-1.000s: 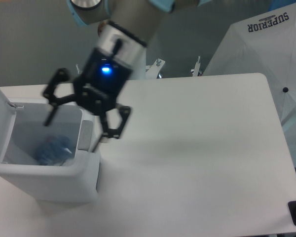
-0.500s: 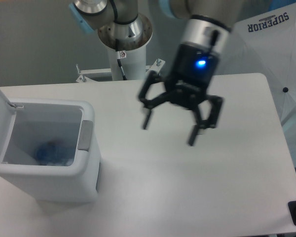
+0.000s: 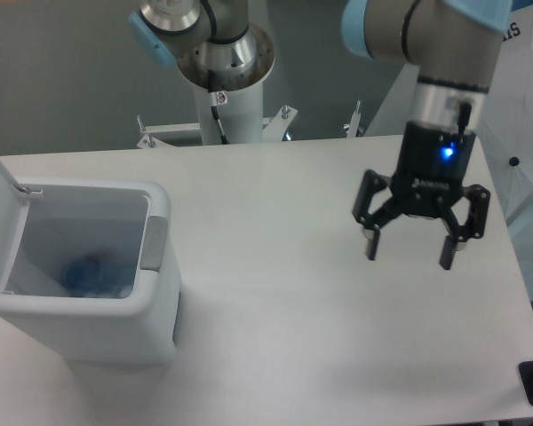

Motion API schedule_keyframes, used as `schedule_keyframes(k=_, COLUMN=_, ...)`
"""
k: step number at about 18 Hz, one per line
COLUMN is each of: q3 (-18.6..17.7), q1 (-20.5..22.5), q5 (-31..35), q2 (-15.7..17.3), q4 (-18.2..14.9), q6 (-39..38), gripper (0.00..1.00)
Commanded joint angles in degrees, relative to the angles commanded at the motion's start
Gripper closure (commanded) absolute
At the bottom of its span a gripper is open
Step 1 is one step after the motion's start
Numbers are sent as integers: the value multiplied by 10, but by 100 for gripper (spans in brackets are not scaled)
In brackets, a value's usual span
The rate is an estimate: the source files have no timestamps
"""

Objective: Place the trash in the trash can

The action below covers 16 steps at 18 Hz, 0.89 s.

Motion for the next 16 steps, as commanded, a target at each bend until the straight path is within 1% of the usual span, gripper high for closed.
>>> schedule_keyframes(k=2, q3=-5, q1=0, q5=38, q2=-14, q4=-7, q6=34, gripper=0)
schedule_keyframes(k=5, q3=3, q1=1, q5=83, q2=-28, q4=-67, q6=132, gripper=0)
schedule_keyframes(k=6, q3=3, q1=1, q5=97, q2=-29, q4=-76, q6=160, gripper=0)
schedule_keyframes(k=8, q3=2, q1=2, q5=120, q2=-31, q4=-86, q6=206, gripper=0)
schedule_keyframes(k=10, q3=1, q1=3, q5=126, q2=-32, q4=-91, q6=230, gripper=0)
schedule_keyframes(k=16, q3=-2, q1=2, q5=143, q2=-33, q4=-93, q6=239, gripper=0)
